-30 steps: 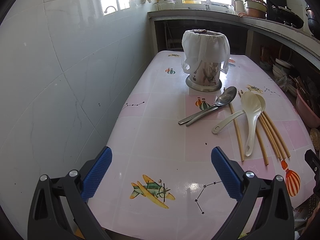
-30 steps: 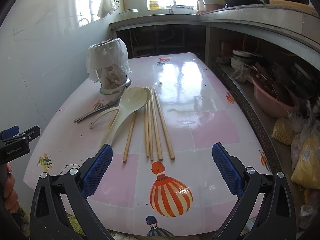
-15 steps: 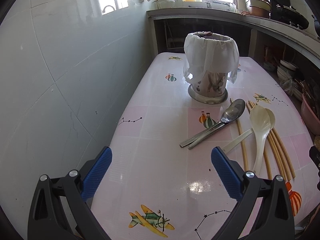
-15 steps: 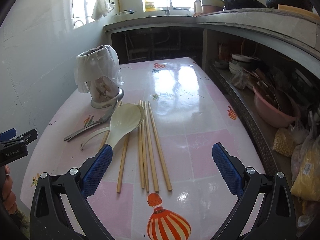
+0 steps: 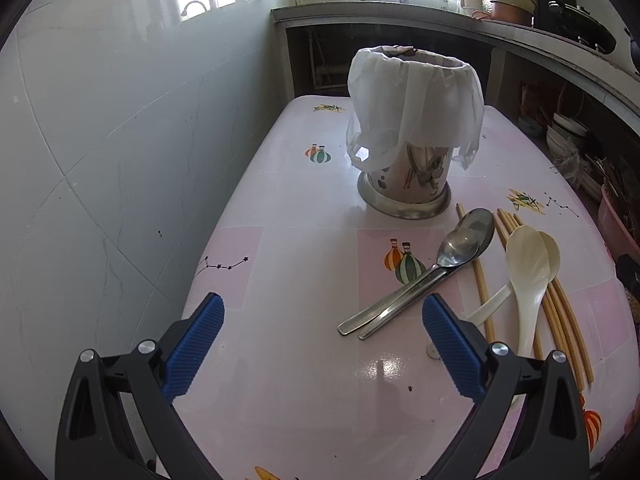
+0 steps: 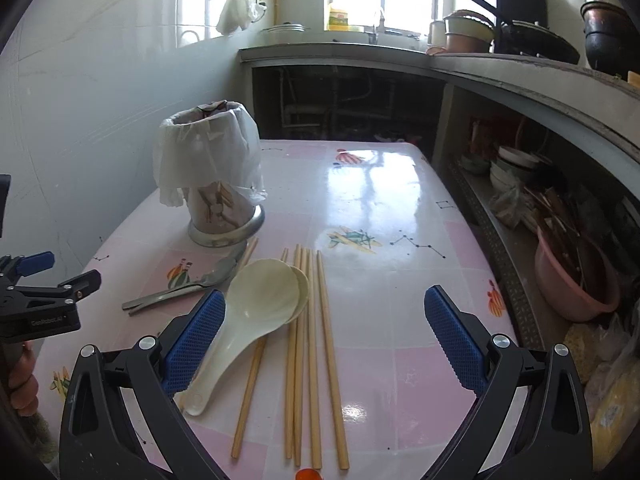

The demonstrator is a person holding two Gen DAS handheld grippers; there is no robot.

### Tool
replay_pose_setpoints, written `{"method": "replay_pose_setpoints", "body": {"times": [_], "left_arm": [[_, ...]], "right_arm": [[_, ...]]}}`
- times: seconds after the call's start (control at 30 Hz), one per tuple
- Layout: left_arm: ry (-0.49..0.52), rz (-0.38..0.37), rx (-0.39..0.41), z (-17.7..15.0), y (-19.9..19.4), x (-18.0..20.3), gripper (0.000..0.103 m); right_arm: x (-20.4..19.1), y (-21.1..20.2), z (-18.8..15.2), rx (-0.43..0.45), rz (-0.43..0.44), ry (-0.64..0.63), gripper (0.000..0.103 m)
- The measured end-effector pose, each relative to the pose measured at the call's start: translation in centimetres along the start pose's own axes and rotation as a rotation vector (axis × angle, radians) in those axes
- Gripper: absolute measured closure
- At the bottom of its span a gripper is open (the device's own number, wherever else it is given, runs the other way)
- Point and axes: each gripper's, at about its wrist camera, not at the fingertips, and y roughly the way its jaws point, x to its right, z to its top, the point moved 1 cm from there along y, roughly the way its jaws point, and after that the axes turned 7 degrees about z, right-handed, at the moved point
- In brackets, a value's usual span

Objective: Organize utensils
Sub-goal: 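Move the left tool toward the white ladle while the right tool approaches the white spoon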

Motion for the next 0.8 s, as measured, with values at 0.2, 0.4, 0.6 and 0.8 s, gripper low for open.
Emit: {"method": "replay_pose_setpoints", "body": {"times": [0.2, 0.4, 0.6, 0.8], "left_arm": [[-0.031, -0.211, 0.05, 0.1, 0.8, 0.3, 0.006], [-0.013, -0.389, 0.033, 0.7, 1.1, 2.4, 0.006], [0.078, -0.485, 0.103, 1.7, 0.3, 5.9, 0.006], [0.179, -0.541, 0.114, 3.2, 1.2, 9.2, 0.02]], "right_arm": [[0.3, 1.2, 0.5, -0.007, 0.107, 0.029, 0.008], [1.0, 2.8, 1.2, -0.058, 0.172, 0.054, 0.009], [2.7, 4.8, 1.8, -0.102, 0.243, 0.112, 0.032], [4.9, 6.7, 1.7, -0.16, 0.277, 0.201, 0.055]]}}
